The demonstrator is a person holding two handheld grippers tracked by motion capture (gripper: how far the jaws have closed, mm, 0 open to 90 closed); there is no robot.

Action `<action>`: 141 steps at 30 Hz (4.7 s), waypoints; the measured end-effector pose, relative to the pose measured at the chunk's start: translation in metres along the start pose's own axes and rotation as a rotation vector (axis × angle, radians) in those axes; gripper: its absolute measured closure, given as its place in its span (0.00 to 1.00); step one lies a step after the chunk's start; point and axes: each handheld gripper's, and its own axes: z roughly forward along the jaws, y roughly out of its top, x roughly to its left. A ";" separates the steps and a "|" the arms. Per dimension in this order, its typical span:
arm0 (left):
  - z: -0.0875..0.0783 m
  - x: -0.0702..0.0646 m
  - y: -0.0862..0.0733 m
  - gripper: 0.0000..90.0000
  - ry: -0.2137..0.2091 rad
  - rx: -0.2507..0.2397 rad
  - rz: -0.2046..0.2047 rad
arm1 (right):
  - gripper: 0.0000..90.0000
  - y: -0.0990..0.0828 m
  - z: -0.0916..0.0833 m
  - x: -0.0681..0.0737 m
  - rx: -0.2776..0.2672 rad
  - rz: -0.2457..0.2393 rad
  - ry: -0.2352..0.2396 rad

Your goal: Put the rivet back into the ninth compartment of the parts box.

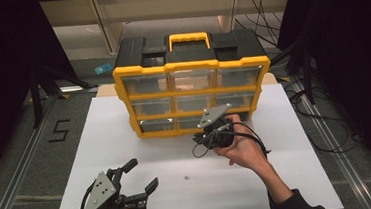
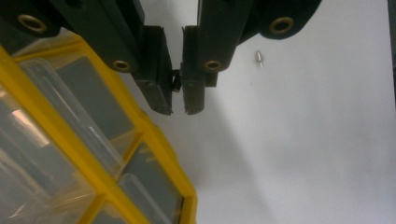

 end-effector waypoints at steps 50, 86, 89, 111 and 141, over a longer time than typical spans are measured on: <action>0.000 0.000 0.000 0.18 -0.002 -0.005 -0.003 | 0.93 -0.051 -0.037 -0.058 0.020 0.161 -0.121; 0.000 0.000 0.000 0.18 -0.003 -0.001 0.002 | 0.42 -0.017 -0.019 -0.013 -0.036 0.051 -0.062; 0.000 0.000 0.000 0.18 0.000 0.000 -0.002 | 0.38 -0.013 -0.013 -0.006 -0.037 0.038 -0.049; 0.000 0.000 0.000 0.18 -0.002 -0.004 -0.004 | 0.41 -0.014 0.063 0.046 0.164 -0.089 0.131; 0.000 0.000 0.000 0.18 -0.003 -0.003 -0.001 | 0.75 -0.029 0.108 0.059 0.322 -0.079 0.184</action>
